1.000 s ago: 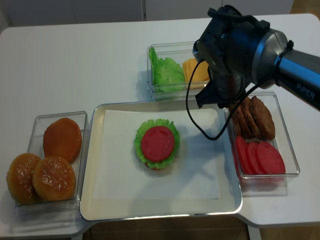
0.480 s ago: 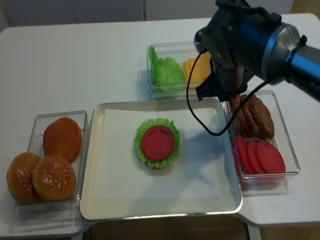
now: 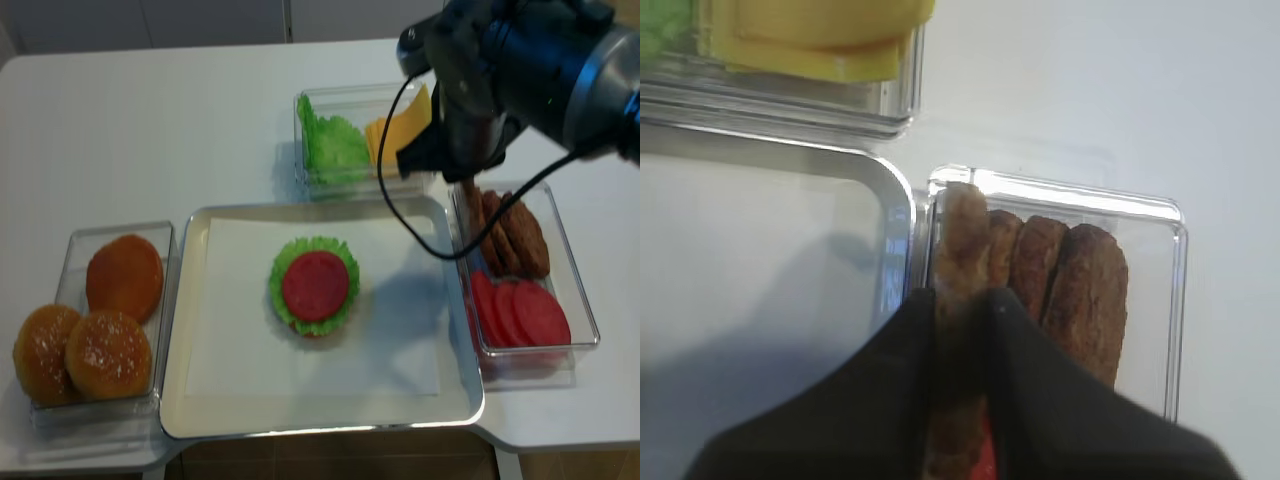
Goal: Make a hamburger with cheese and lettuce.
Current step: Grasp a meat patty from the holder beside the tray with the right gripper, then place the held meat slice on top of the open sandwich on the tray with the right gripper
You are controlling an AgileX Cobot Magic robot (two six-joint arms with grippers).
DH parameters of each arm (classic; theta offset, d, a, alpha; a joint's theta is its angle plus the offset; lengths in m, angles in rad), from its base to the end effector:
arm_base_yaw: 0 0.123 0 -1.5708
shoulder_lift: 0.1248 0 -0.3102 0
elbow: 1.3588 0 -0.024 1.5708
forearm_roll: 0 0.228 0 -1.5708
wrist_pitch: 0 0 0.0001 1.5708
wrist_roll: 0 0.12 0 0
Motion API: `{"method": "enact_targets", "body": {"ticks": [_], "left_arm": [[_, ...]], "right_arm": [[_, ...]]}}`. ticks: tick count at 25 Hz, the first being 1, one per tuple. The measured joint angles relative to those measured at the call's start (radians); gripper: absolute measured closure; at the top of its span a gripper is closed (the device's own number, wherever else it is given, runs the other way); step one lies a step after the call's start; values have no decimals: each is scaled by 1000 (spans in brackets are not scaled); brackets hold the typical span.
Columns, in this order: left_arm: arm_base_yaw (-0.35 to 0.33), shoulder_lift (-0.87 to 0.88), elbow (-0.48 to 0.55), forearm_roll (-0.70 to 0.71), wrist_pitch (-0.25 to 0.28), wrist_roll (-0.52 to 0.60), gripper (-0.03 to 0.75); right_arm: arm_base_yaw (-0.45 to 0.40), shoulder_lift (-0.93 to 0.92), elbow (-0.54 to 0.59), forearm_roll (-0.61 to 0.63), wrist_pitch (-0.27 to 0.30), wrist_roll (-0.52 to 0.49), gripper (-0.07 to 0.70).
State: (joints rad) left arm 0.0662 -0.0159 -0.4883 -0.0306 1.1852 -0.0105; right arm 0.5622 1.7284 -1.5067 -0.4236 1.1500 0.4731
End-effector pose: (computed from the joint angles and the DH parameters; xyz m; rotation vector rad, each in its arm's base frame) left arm -0.0328 -0.0056 0.2366 -0.0791 2.1627 -0.0053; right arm 0.3207 0.1488 0.3086 -0.2782 2.6648 -0.2948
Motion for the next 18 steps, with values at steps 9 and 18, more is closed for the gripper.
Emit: {"method": "enact_targets", "body": {"ticks": [9,18], "left_arm": [[0,0,0,0,0,0,312],[0,0,0,0,0,0,312]], "right_arm": [[0,-90,0,37,6,-30,503],[14,-107,-26,104,28,-87,503]]}}
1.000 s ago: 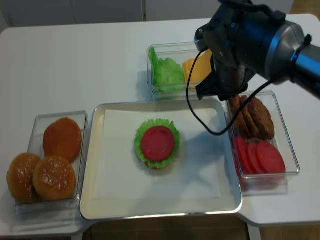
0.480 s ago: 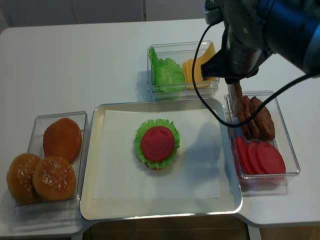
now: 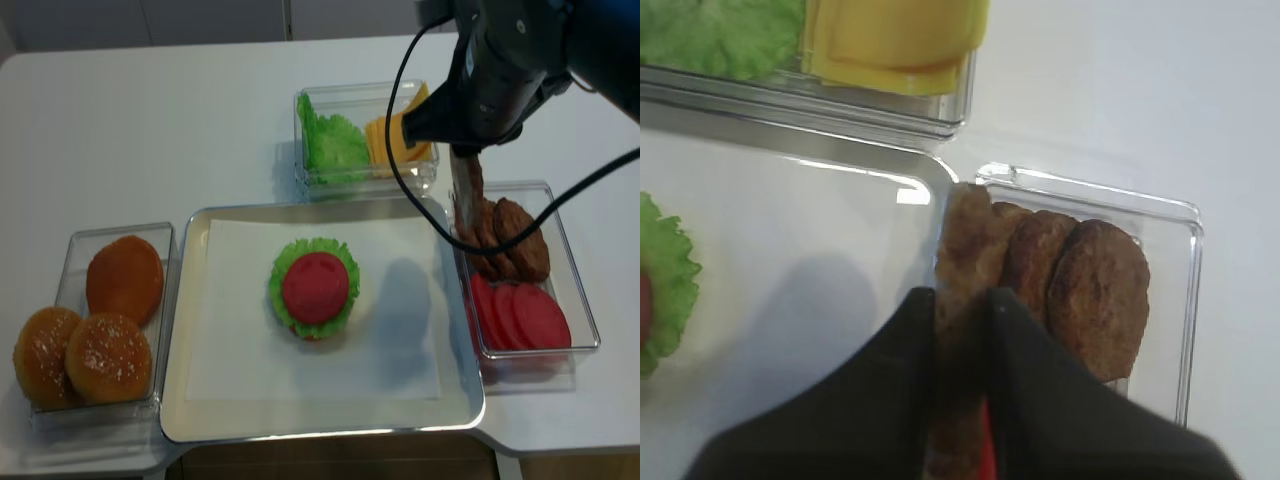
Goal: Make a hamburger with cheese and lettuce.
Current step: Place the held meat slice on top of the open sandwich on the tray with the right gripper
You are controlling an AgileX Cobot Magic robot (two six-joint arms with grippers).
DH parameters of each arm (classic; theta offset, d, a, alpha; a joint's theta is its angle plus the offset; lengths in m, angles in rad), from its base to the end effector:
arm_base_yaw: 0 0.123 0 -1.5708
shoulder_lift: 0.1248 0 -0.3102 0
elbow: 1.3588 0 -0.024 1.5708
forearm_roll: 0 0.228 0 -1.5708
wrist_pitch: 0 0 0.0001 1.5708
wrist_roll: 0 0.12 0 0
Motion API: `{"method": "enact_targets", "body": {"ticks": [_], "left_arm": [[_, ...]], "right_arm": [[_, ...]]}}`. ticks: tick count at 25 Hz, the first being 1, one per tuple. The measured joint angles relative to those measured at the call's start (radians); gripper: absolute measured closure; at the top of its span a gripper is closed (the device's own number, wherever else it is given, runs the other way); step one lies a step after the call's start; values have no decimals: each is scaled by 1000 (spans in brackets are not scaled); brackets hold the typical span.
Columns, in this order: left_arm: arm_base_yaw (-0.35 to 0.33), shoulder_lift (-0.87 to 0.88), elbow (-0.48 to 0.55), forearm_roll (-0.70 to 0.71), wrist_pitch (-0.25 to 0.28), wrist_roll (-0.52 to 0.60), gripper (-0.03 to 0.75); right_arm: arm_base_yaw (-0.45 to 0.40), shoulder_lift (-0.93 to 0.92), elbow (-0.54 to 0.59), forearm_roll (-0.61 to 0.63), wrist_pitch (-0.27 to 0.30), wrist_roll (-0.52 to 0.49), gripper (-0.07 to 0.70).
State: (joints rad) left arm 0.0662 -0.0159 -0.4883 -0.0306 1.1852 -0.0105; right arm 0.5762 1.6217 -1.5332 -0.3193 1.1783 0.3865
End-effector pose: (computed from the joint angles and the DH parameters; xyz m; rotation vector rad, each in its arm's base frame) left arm -0.0328 -0.0056 0.2366 -0.0791 2.1627 -0.0053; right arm 0.2939 0.1495 0.3468 -0.3354 2.6275 -0.1349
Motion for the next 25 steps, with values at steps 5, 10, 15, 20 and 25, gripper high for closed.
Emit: {"method": "enact_targets", "body": {"ticks": [5,10,15,20,25], "left_arm": [[0,0,0,0,0,0,312],[0,0,0,0,0,0,312],[0,0,0,0,0,0,312],[0,0,0,0,0,0,312],[0,0,0,0,0,0,312]], "right_arm": [[100,-1,-4,-34,-6,-2,504],[190,11,-11,-72,-20,13,504],[257,54,-27,-92,-41,27,504],[331,128,-76,-149,-39,45,504],[373,199,-109,-209,-8,52,504]]}}
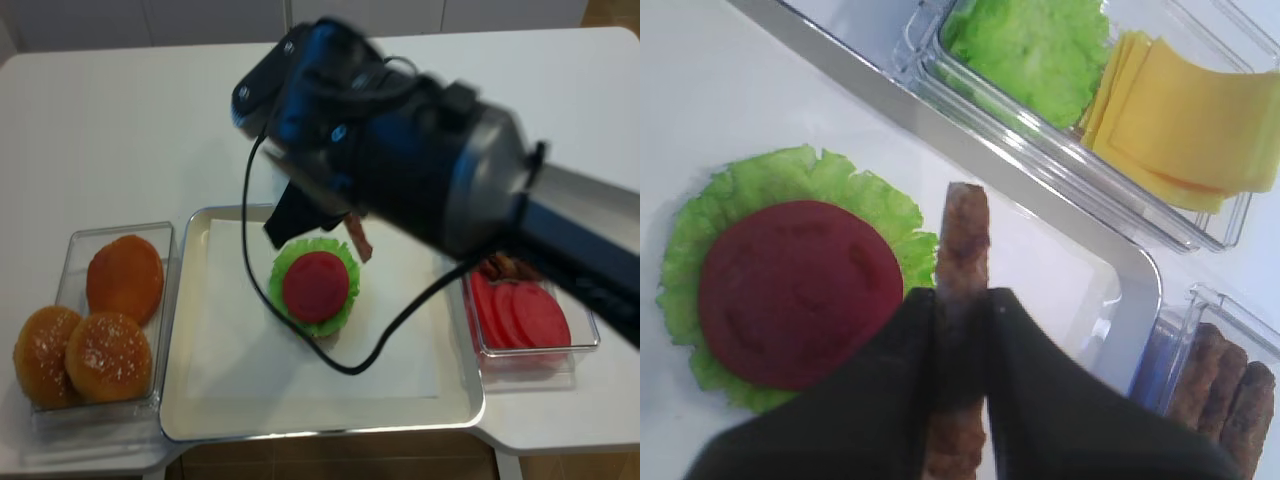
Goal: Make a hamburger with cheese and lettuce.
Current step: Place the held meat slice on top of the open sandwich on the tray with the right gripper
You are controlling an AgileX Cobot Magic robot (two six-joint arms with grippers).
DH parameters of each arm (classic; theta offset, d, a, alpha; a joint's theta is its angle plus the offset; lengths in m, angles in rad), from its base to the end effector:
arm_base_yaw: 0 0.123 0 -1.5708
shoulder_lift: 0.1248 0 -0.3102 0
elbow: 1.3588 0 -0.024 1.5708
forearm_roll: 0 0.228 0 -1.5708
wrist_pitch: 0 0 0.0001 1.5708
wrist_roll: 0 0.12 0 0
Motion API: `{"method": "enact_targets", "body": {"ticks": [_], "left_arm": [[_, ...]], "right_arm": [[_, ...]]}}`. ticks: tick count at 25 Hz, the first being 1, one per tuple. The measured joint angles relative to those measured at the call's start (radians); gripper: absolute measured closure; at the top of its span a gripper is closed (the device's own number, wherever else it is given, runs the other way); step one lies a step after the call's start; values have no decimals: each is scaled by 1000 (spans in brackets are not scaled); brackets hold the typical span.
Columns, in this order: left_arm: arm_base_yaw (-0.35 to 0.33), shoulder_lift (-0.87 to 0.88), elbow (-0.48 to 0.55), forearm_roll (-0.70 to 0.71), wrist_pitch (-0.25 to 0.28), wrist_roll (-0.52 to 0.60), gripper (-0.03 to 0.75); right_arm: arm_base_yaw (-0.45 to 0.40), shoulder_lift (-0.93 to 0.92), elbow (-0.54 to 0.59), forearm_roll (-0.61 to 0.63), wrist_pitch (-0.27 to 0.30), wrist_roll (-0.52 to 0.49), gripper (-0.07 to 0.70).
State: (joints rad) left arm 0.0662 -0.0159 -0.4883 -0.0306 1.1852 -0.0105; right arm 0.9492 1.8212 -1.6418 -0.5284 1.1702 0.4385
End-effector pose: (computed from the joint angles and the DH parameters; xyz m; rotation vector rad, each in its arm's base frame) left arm -0.0328 -0.0056 0.2366 -0.0791 2.1627 -0.0053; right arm 0.2670 0.2770 0.3152 -0.8129 2.4365 -0.2684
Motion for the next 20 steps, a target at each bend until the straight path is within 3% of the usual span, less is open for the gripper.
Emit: {"method": "enact_targets", "body": {"ticks": [20], "left_arm": [[0,0,0,0,0,0,312]], "right_arm": [[53,78,-5,-56,-22,-20,504]]}}
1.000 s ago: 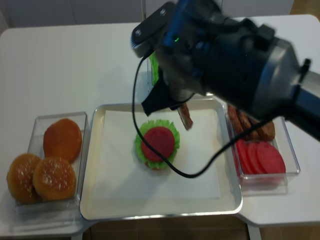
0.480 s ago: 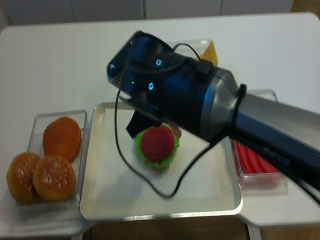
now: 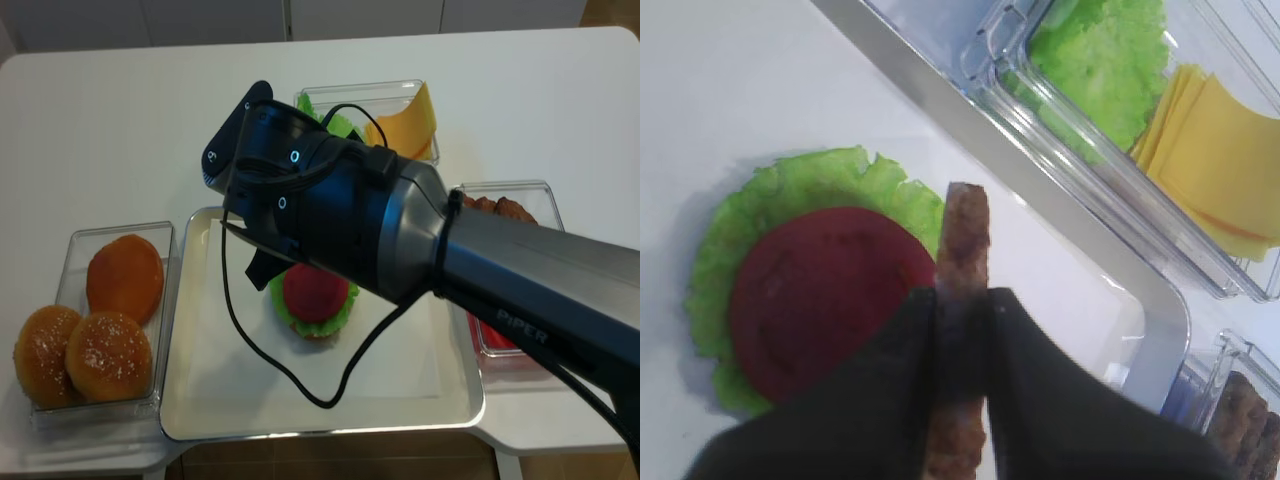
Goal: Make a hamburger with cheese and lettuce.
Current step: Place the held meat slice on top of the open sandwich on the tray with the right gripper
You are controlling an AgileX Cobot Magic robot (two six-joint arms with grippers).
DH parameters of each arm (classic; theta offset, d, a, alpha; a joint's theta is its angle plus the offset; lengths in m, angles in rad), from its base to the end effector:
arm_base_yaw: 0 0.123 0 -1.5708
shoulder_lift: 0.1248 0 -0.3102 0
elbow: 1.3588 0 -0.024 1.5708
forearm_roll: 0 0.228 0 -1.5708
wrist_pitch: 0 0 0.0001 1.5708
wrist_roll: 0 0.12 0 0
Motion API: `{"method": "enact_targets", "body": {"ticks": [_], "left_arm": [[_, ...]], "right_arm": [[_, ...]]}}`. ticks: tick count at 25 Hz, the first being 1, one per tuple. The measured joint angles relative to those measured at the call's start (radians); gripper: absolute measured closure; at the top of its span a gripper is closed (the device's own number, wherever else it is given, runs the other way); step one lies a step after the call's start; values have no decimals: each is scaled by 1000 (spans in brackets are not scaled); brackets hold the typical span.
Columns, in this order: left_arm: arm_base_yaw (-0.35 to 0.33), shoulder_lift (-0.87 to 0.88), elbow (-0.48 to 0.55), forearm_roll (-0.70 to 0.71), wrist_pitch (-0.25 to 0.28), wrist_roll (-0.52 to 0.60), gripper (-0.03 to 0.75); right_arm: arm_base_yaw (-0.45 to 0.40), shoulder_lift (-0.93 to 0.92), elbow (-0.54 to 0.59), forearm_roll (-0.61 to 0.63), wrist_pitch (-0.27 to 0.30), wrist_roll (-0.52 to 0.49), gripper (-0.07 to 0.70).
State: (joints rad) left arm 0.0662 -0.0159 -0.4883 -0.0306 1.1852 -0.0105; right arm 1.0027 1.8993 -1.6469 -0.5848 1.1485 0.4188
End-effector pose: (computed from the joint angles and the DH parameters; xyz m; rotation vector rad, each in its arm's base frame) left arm -0.0328 -0.0056 0.2366 -0.0791 2.1627 -0.0053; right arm 0.2651 0.3030 0.2899 -0.9505 2.3825 -0.3472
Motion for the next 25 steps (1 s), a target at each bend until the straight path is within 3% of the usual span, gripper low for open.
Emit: {"method": "enact_targets", "body": {"ticks": [25], "left_arm": [[0,0,0,0,0,0,312]], "right_arm": [[0,35,-1,-3,-3,-12,504]]}}
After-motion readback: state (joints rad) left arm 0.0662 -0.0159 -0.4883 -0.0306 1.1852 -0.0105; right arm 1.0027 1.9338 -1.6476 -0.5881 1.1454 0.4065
